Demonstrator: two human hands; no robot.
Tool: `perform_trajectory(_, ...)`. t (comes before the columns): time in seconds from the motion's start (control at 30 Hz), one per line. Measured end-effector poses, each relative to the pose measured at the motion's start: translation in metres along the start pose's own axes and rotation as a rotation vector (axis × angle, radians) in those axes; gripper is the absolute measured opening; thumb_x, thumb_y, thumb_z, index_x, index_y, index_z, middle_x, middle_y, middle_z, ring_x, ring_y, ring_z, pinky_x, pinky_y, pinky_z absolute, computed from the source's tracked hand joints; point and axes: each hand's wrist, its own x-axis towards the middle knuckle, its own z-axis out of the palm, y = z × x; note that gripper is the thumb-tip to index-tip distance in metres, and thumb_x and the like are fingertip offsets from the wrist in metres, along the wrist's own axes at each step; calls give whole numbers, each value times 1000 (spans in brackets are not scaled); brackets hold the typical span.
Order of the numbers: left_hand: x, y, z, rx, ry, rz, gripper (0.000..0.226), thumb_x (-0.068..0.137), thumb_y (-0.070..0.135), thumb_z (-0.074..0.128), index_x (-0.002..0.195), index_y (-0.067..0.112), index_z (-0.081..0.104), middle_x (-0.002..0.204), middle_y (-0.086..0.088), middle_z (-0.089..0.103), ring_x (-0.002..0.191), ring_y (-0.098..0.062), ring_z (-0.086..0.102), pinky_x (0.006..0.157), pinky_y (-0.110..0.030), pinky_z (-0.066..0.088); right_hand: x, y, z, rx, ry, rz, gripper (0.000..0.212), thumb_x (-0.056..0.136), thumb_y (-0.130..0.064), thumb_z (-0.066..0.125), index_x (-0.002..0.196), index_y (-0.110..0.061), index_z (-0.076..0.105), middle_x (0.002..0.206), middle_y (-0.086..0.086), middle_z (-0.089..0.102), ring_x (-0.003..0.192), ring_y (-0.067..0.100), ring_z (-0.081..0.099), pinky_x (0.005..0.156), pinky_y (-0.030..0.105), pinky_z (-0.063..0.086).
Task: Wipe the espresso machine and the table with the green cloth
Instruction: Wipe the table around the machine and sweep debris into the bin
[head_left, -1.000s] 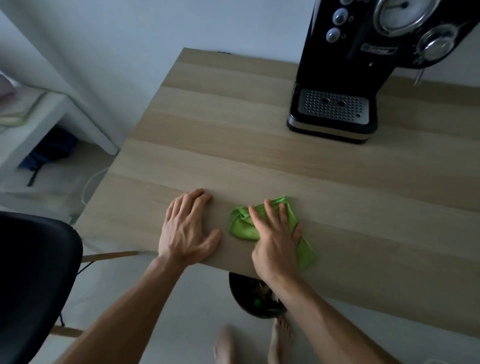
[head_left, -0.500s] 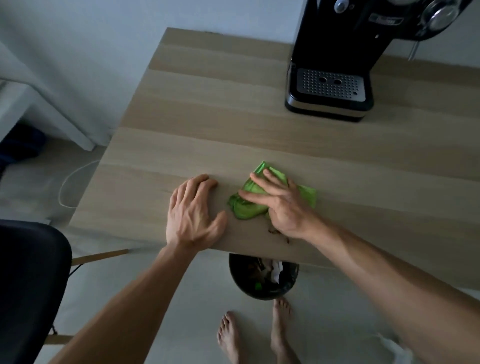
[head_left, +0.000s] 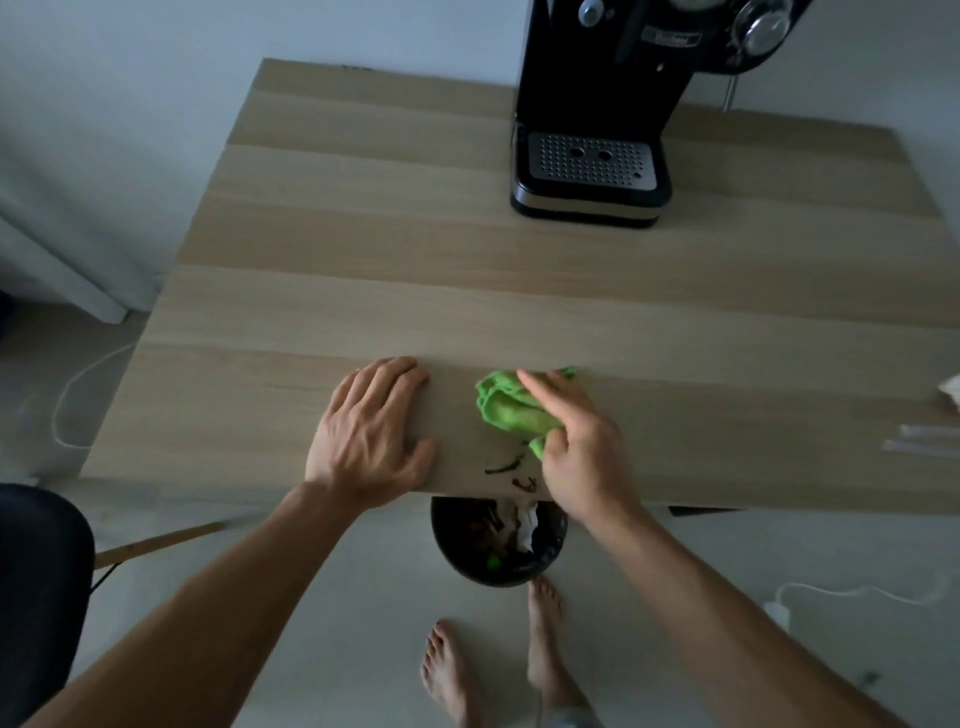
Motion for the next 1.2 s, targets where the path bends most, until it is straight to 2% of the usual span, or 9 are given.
perform_trajectory(0.13,1,1,2,23,-26,60,65,69,38,49,122,2,58,129,-15,56,121,-33,50,105,-40,35,10,24,-25,-116,109,198,67,85,12,42,138,-30,43,151,7,31,139,23,27,112,42,30)
perform_trajectory(0.27,1,1,2,20,-13,58,64,69,38,48,122,3,58,129,-14,56,121,-33,50,104,-42,37,-5,24,-13,-280,126,195,68,83,10,49,142,-22,36,152,18,22,142,34,13,114,52,17)
perform_trajectory(0.5,0,1,2,30,-11,51,63,69,38,48,122,5,57,129,-12,55,121,-32,49,104,-39,35,-34,-13,30,-257,80,250,73,82,8,49,146,-20,28,156,15,8,144,28,1,115,50,11)
perform_trajectory(0.67,-1,1,2,14,-5,50,64,69,40,47,122,6,56,130,-11,55,122,-31,48,104,-39,33,-22,-28,31,-89,72,165,66,83,10,44,142,-19,36,153,15,23,143,26,16,115,31,14)
perform_trajectory(0.77,0,0,2,4,-3,48,63,70,39,45,123,6,56,130,-11,54,122,-31,48,104,-39,34,0,-16,14,-124,43,87,68,83,9,44,141,-25,38,151,13,29,140,26,26,110,20,16)
perform_trajectory(0.87,0,-1,1,-20,10,50,60,72,35,43,122,6,56,130,-11,54,121,-31,48,104,-39,34,15,-4,11,-317,-91,-164,61,81,3,37,137,-20,46,146,17,37,135,33,34,111,41,30)
perform_trajectory(0.97,-1,-2,2,-36,20,58,58,72,32,40,123,6,55,130,-11,54,121,-30,47,104,-39,34,7,7,13,-450,-220,-395,59,77,0,32,131,-14,53,138,21,47,125,41,44,95,57,43)
perform_trajectory(1.1,-1,-2,2,-35,25,60,57,72,31,41,122,7,55,130,-10,54,121,-30,48,104,-39,34,-10,26,8,-453,-300,-502,64,76,15,43,132,-16,51,140,17,46,127,38,43,91,60,45)
perform_trajectory(1.2,-1,-1,3,-10,29,61,58,72,34,44,122,6,56,130,-11,54,120,-31,49,103,-40,35,-16,27,-1,-394,-326,-512,59,79,16,43,129,-12,53,138,19,47,127,37,45,98,59,42)
